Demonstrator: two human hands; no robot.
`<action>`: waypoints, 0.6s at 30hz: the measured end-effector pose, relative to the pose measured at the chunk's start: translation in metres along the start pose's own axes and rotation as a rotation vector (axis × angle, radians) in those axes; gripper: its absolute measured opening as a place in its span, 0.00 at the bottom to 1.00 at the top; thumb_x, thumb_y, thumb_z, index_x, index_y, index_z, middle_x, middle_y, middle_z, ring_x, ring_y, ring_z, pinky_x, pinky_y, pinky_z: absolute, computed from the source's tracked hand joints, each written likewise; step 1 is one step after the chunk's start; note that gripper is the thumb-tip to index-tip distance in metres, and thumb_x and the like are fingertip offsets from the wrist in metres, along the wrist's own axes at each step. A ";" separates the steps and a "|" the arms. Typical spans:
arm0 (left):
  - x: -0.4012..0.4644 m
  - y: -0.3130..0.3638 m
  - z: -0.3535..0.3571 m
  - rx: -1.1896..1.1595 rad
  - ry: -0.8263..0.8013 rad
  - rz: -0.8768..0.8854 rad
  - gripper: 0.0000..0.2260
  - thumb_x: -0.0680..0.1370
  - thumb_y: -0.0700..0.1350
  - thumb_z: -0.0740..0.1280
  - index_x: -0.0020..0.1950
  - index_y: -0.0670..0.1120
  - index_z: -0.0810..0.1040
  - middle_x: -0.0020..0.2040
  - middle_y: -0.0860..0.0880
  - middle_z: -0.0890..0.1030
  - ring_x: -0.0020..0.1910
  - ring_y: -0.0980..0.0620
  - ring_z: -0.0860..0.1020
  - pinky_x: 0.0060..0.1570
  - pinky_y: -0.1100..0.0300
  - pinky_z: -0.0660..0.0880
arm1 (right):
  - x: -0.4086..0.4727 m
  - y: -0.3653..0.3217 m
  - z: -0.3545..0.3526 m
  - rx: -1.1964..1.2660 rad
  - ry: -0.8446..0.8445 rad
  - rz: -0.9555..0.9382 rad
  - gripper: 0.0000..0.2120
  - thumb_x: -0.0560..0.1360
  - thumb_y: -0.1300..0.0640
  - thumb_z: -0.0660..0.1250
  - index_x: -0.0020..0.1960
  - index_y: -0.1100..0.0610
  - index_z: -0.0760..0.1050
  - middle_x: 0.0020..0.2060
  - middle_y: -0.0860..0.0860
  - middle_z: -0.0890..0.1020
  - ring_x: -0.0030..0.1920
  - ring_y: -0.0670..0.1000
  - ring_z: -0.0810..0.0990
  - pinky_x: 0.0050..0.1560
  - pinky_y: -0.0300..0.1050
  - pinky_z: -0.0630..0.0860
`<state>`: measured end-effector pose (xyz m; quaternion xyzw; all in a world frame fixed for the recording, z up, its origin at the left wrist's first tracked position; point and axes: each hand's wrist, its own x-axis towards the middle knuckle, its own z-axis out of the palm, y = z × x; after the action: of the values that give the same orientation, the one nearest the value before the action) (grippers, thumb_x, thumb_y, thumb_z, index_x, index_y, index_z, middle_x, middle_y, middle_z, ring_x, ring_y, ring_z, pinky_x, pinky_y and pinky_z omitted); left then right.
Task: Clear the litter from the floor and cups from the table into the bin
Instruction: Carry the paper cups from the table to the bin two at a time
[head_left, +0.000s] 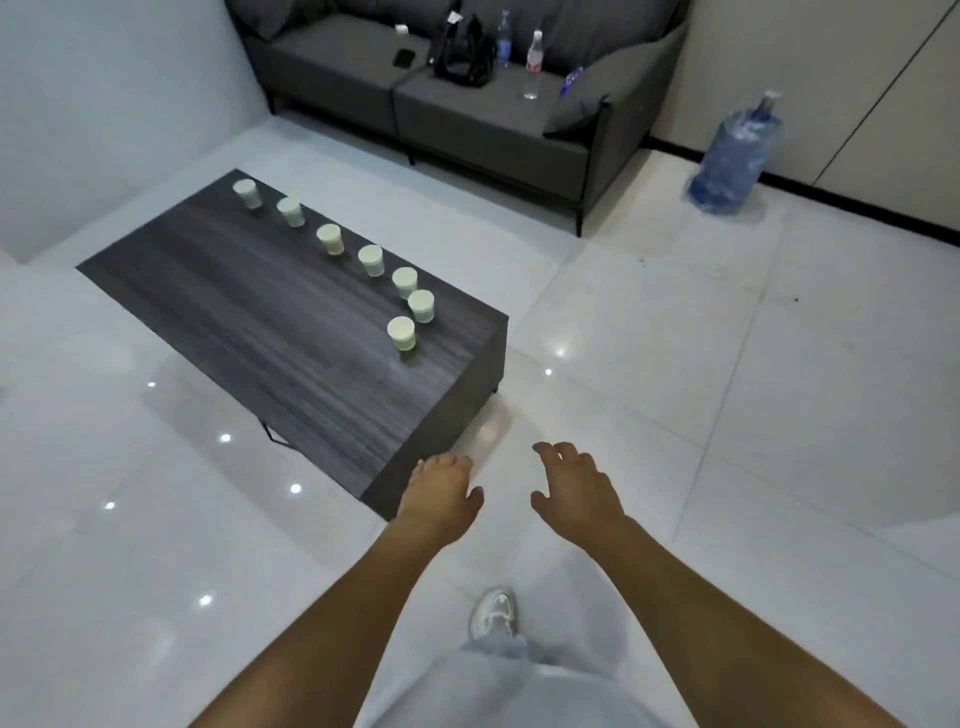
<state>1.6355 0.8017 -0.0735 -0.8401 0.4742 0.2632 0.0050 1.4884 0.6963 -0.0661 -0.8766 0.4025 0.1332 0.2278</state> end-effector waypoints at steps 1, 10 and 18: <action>0.016 -0.001 -0.011 -0.010 0.000 -0.017 0.19 0.80 0.52 0.59 0.68 0.45 0.70 0.66 0.45 0.73 0.64 0.45 0.70 0.69 0.52 0.65 | 0.017 -0.001 -0.009 0.004 0.000 -0.007 0.29 0.77 0.51 0.62 0.76 0.51 0.57 0.71 0.53 0.66 0.65 0.57 0.69 0.59 0.50 0.71; 0.157 0.000 -0.074 -0.102 -0.048 -0.145 0.19 0.80 0.52 0.60 0.69 0.46 0.69 0.67 0.46 0.71 0.67 0.45 0.68 0.72 0.52 0.61 | 0.181 0.012 -0.075 -0.046 -0.086 -0.092 0.29 0.77 0.50 0.63 0.75 0.51 0.57 0.70 0.54 0.66 0.65 0.56 0.69 0.61 0.50 0.72; 0.271 -0.006 -0.121 -0.228 -0.036 -0.358 0.18 0.80 0.51 0.59 0.68 0.45 0.69 0.66 0.45 0.72 0.66 0.45 0.68 0.71 0.52 0.61 | 0.334 0.003 -0.131 -0.135 -0.170 -0.266 0.25 0.76 0.51 0.64 0.71 0.51 0.61 0.69 0.54 0.68 0.64 0.56 0.70 0.60 0.50 0.72</action>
<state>1.8051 0.5589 -0.0919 -0.9011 0.2845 0.3253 -0.0351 1.7063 0.4126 -0.0932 -0.9210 0.2522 0.2022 0.2175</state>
